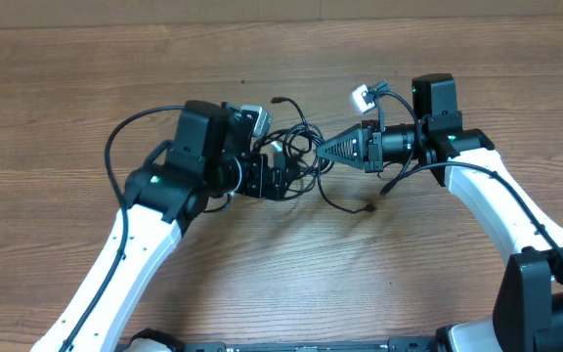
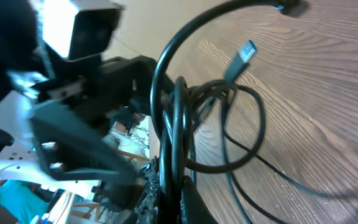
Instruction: Untangle cables
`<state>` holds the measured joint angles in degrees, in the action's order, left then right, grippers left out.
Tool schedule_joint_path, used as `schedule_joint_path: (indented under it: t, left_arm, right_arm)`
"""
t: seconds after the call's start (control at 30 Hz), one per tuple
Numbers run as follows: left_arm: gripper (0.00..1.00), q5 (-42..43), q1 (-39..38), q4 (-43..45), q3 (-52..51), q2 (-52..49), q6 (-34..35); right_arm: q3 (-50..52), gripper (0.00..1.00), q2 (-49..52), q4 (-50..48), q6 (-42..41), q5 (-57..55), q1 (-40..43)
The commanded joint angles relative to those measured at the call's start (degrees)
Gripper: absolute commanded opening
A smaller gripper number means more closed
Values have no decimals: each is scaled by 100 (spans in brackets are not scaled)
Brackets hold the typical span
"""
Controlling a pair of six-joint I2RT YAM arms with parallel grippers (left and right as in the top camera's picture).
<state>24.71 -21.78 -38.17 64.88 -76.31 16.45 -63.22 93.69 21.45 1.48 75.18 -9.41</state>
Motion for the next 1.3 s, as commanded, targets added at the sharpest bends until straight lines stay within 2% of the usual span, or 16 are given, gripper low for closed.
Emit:
schedule_joint_path:
  t: [0.0, 0.13, 0.47, 0.53, 0.63, 0.7, 0.77, 0.87, 1.07, 1.27]
  left_arm:
    - [86, 243, -42, 162, 90, -278, 184]
    - [86, 702, -42, 452, 90, -413, 181]
    - [85, 713, -42, 568, 90, -420, 181]
    - [74, 713, -42, 590, 90, -422, 181]
    - [40, 756, -42, 632, 90, -422, 179]
    - [22, 798, -42, 654, 90, -420, 179]
    - [9, 796, -42, 662, 90, -420, 181]
    - [4, 796, -42, 673, 90, -420, 181]
    - [4, 796, -42, 667, 90, -422, 177]
    - [4, 787, -42, 503, 90, -420, -39]
  right_arm:
    - [-168, 4, -157, -61, 28, 337, -52]
    - [-168, 4, -157, -63, 46, 332, -120]
    - [-168, 4, -157, -61, 44, 271, -153]
    - [-168, 4, -157, -61, 44, 271, -153]
    - [-168, 4, -157, -61, 44, 269, -153]
    - [-168, 4, -157, -61, 44, 267, -153]
    - [-168, 4, -157, -61, 44, 267, -153]
    - [-168, 4, -157, -59, 44, 267, -153]
    - [-166, 4, -157, -9, 42, 116, -153]
    - [-166, 4, -157, 334, 39, -592, -151]
